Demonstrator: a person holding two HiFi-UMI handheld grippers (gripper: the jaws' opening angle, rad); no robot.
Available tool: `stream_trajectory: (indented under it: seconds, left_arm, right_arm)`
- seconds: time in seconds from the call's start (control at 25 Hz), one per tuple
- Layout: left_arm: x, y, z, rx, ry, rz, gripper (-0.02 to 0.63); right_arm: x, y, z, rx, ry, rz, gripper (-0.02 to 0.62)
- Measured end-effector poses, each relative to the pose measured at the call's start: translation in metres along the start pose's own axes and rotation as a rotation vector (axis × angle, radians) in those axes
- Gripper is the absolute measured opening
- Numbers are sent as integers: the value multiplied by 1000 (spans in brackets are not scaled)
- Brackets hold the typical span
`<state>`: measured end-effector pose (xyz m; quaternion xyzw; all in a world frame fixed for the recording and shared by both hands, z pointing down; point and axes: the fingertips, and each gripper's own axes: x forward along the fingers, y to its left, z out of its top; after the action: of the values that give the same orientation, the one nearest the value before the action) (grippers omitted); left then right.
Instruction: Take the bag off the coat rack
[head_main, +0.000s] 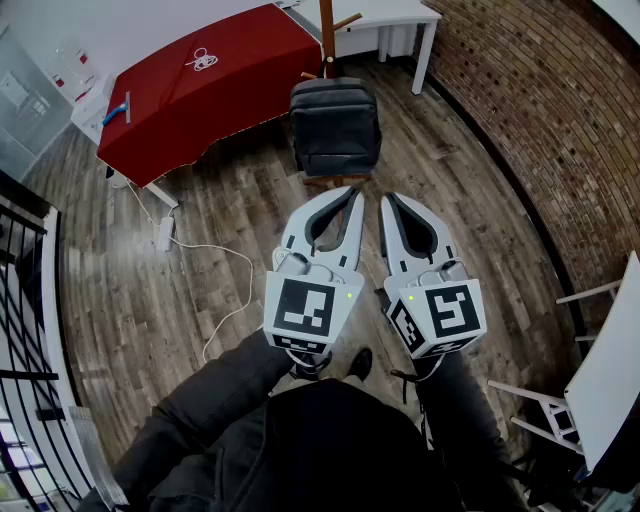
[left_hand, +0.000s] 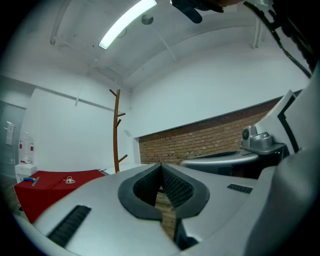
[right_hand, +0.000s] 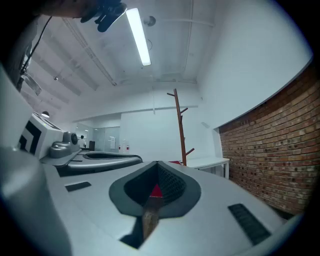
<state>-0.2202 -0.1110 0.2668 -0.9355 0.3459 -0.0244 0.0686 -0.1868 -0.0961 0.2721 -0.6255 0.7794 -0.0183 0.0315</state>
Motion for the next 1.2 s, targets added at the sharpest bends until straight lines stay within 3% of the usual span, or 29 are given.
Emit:
stream_trajectory:
  seconds: [0.56,0.92,1.2]
  left_arm:
    - [26,-19,-26,-25,68,71,9]
    - [18,41,-53,-52,106,173,9]
    - [50,93,-75,-104,96,179,9]
  right_arm:
    - [-8,-43,-15,76,19,62,8]
    - [40,-20,-26,60,35,169,9]
    - [95,-26,-36,17,58,164,9]
